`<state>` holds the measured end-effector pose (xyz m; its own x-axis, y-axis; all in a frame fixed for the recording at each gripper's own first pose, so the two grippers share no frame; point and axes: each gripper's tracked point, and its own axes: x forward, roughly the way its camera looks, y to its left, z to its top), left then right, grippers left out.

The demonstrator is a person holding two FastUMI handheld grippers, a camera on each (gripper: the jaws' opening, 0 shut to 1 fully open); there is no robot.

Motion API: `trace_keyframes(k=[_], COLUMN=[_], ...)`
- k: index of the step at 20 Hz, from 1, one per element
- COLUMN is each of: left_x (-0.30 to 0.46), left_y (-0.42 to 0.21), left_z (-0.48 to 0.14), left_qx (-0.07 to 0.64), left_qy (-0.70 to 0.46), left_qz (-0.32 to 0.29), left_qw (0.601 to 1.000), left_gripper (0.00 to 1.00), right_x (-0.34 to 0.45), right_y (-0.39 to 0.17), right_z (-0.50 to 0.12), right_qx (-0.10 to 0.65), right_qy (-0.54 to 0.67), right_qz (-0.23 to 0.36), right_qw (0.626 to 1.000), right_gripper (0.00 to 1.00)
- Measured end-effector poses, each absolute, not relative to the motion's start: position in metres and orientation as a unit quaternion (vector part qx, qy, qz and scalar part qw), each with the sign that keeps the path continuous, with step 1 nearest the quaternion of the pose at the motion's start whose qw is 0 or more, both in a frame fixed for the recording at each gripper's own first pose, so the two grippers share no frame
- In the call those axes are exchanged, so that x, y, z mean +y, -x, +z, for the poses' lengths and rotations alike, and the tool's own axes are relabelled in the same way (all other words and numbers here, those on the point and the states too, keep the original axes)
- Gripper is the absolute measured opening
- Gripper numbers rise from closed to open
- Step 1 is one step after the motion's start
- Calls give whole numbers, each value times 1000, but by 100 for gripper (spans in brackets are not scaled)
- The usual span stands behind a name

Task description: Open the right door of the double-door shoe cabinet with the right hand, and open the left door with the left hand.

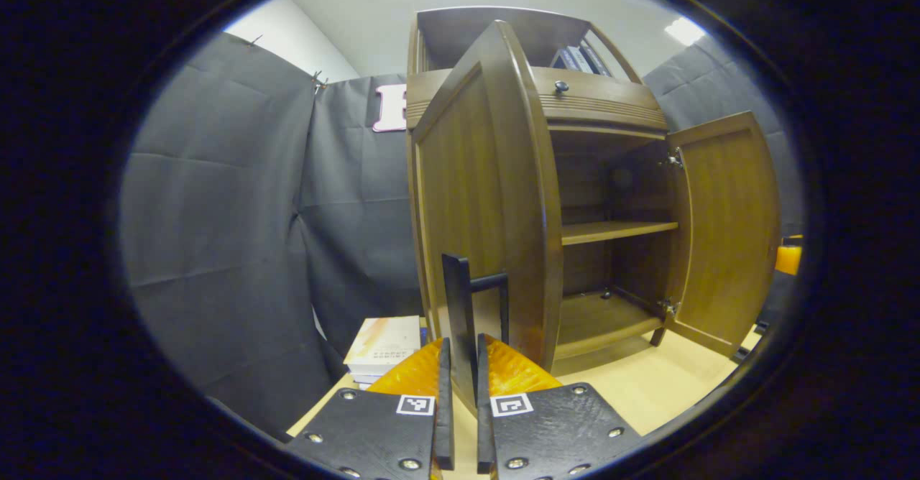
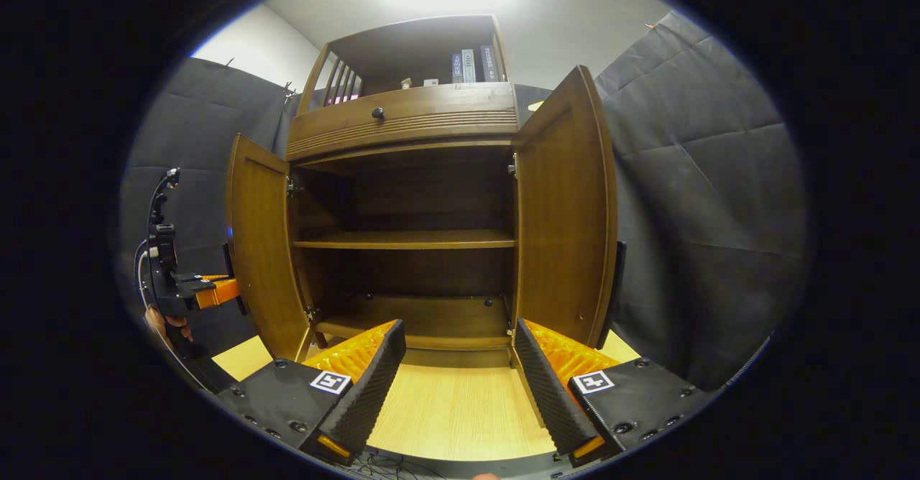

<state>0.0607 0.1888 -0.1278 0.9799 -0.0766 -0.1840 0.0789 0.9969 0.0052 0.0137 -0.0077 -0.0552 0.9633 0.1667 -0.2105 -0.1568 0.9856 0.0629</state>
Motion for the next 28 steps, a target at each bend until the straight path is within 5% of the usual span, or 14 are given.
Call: trace_keyframes(k=[2, 4, 19, 28], left_x=[197, 211, 323, 272], left_y=[-55, -53, -27, 39], left_z=[-124, -129, -141, -78], left_qx=[85, 86, 96, 61], left_qy=[-15, -11, -12, 7], left_qz=[-35, -26, 35, 18], left_qw=[996, 996, 995, 998], left_gripper=[11, 17, 16, 14], right_x=[1, 11, 47, 24], right_y=[-15, -16, -25, 3], right_z=[-55, -54, -47, -13], right_qx=[108, 107, 91, 61], right_qy=[-22, -21, -12, -12], right_qz=[88, 94, 81, 85], right_qw=[990, 990, 992, 994], right_gripper=[96, 94, 96, 94])
